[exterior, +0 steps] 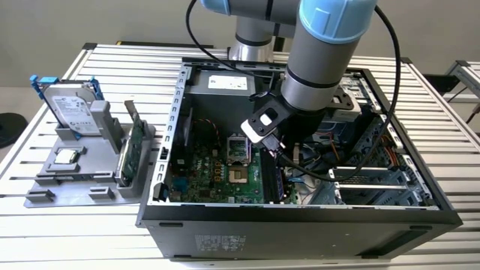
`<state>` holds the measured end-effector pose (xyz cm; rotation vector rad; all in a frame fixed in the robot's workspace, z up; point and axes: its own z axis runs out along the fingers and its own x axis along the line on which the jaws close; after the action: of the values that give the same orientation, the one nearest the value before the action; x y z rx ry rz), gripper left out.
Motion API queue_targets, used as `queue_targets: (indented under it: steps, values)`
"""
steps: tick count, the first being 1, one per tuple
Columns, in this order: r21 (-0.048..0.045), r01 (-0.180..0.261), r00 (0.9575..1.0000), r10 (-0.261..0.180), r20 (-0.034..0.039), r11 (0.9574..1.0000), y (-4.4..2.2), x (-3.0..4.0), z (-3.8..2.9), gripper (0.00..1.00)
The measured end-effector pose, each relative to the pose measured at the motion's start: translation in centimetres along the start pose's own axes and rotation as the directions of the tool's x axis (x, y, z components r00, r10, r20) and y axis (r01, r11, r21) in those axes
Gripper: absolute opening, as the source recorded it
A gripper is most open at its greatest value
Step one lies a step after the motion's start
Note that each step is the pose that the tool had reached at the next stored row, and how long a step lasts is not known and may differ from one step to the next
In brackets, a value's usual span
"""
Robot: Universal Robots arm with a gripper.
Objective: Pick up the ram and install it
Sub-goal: 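Press down the ram until it locks into place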
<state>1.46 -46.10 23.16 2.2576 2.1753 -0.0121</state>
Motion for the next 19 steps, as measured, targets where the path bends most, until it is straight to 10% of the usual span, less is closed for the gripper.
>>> queue_targets:
  steps: [19]
  values:
    - [0.0002,0.0,1.0,0.0,0.0006,1.0,0.02,-0.37,0.13,0.0]
